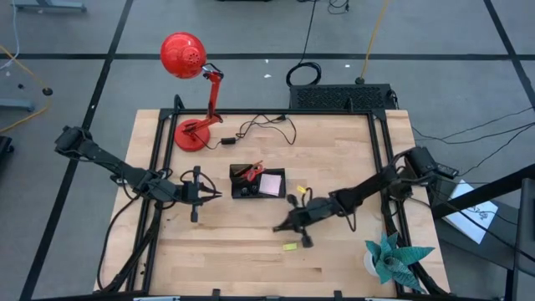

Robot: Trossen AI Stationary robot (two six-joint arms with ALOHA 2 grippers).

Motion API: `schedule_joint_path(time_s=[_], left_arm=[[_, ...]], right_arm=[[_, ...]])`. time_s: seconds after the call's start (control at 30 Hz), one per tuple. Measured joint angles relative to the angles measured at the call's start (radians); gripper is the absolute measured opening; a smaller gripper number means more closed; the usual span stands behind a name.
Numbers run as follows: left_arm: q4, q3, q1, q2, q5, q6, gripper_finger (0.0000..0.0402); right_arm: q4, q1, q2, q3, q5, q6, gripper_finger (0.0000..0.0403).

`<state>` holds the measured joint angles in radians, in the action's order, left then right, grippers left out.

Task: Pick and place office supplies into organizer
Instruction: Put the binder clip into the desk organizer

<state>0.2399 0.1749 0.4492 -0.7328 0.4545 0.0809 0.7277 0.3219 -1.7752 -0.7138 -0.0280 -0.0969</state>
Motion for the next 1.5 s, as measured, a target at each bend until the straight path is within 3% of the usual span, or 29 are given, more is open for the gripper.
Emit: schedule_joint_path(time_s=[0.1,0.27,0.4,0.53,0.8,1.23,1.5], left_arm=[[-0.004,0.000,0.000,0.000,0.000,-0.002,0.0037],[-0.001,0.000,0.000,0.000,0.001,-0.002,0.0037],[0.000,0.000,0.000,0.000,0.002,-0.001,0.0037],[-0.005,0.000,0.000,0.000,0.002,-0.001,0.0037],[-0.007,0.000,0.000,0.000,0.002,-0.005,0.0037],[-0.012,0.000,0.000,0.000,0.001,0.003,0.0037],[-0.012,0.000,0.000,0.000,0.001,0.002,0.0037]], right_arm=[[-0.065,-0.036,0.001,-0.096,-0.002,0.065,0.0002],[-0.356,-0.076,-0.047,-0.308,0.049,0.218,0.0002],[-0.365,-0.091,-0.114,-0.402,0.214,0.290,0.0001],[-0.351,-0.117,-0.194,-0.450,0.236,0.328,0.0001],[-0.287,-0.159,-0.288,-0.476,0.313,0.387,0.0001],[-0.246,-0.169,-0.280,-0.475,0.391,0.455,0.0000],[-0.261,-0.213,-0.280,-0.449,0.366,0.422,0.0000]])
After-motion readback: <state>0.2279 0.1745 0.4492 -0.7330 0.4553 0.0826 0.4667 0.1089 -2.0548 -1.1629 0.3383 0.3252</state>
